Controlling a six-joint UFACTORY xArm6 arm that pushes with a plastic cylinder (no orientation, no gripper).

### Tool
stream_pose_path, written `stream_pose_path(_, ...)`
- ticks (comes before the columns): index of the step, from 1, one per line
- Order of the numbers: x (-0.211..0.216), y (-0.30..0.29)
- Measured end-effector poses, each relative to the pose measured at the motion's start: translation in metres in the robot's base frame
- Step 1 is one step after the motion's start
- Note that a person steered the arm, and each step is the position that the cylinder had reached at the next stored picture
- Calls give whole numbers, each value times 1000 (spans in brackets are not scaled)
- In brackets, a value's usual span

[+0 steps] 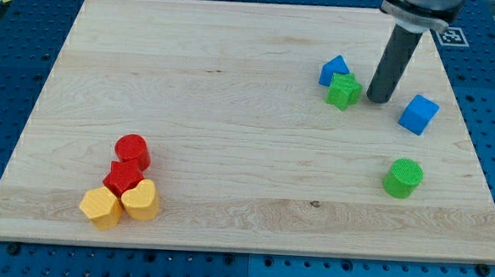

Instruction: Slide the blue cube towards green circle

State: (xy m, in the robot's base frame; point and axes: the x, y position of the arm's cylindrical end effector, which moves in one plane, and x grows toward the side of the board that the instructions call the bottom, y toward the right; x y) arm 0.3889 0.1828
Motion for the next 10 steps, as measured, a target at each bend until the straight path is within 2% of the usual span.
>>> stream_pose_path(1, -16, 28)
stream_pose_path(3, 10, 33)
stream_pose_path(4, 11, 65)
stream_pose_path(6, 31, 88)
stream_pose_path(10, 55, 44)
